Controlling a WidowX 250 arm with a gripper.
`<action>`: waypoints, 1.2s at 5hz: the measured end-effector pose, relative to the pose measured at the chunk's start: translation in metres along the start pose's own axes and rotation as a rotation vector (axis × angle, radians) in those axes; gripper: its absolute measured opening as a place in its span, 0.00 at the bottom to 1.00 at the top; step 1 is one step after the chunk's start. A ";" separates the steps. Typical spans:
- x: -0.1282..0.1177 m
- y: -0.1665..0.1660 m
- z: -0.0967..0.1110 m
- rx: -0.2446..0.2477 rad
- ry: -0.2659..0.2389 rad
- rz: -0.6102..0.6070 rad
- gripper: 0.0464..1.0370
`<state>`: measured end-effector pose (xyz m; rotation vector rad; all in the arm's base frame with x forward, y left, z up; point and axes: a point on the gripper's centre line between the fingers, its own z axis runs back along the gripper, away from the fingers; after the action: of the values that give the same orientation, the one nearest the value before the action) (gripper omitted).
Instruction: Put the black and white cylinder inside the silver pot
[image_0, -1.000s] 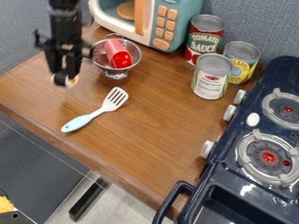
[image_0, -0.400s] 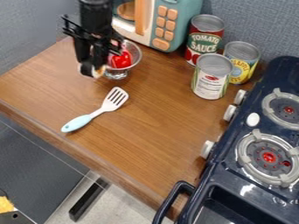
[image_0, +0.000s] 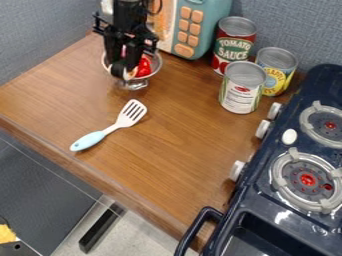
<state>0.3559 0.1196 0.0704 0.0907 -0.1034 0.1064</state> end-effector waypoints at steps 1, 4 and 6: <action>0.004 0.012 0.007 -0.018 -0.007 0.029 0.36; 0.012 0.026 0.006 -0.055 0.038 0.057 0.77; 0.012 0.025 0.002 -0.049 0.066 0.055 0.97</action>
<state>0.3646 0.1455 0.0762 0.0350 -0.0425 0.1620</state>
